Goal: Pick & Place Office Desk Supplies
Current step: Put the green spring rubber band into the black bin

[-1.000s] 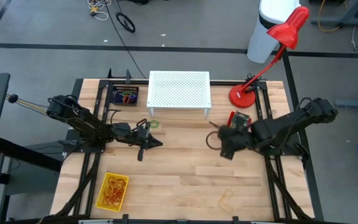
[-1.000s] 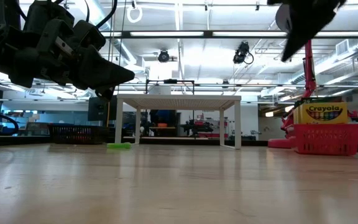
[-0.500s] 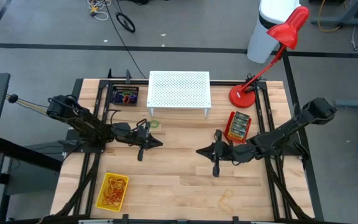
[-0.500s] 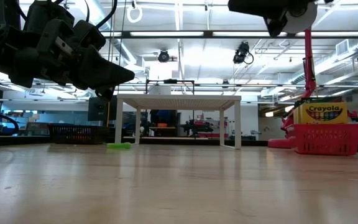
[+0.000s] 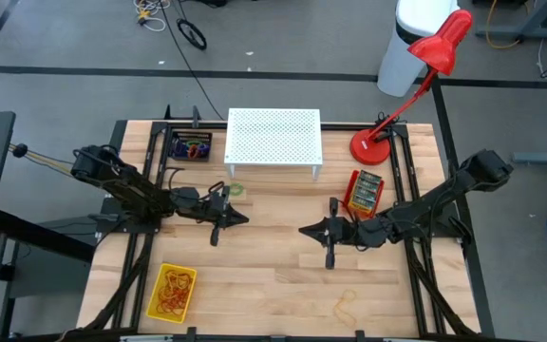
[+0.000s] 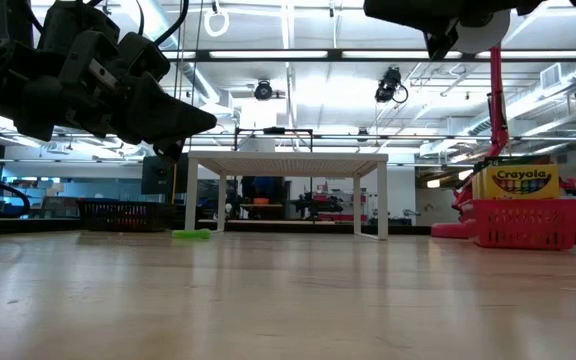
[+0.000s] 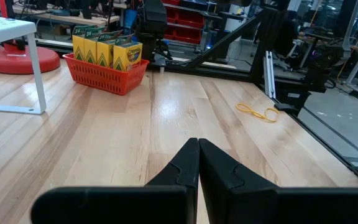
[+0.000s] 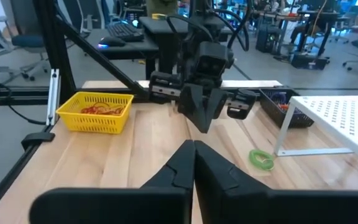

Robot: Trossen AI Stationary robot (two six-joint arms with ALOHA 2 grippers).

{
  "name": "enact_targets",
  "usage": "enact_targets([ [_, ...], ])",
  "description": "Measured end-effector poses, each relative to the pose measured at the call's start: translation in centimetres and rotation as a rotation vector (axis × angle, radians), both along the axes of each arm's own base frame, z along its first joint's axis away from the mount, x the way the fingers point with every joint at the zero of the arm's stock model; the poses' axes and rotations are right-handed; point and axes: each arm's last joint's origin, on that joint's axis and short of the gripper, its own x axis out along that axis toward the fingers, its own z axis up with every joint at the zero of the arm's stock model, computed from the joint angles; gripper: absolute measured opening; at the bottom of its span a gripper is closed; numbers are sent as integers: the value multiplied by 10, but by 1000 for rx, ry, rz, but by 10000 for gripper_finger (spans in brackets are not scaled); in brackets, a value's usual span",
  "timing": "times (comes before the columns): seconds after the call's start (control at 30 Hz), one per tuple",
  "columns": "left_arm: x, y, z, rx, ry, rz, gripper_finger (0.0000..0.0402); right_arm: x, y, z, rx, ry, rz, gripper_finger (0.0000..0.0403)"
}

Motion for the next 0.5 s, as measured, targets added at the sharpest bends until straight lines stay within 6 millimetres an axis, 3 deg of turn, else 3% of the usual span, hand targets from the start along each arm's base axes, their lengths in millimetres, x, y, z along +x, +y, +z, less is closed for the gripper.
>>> enact_targets([
  [0.33,4,0,4,-3,-23,0,14,-1,3,0,1,-5,10,11],
  [0.5,9,-1,10,-127,-34,9,14,-1,3,0,-27,-3,9,9],
])
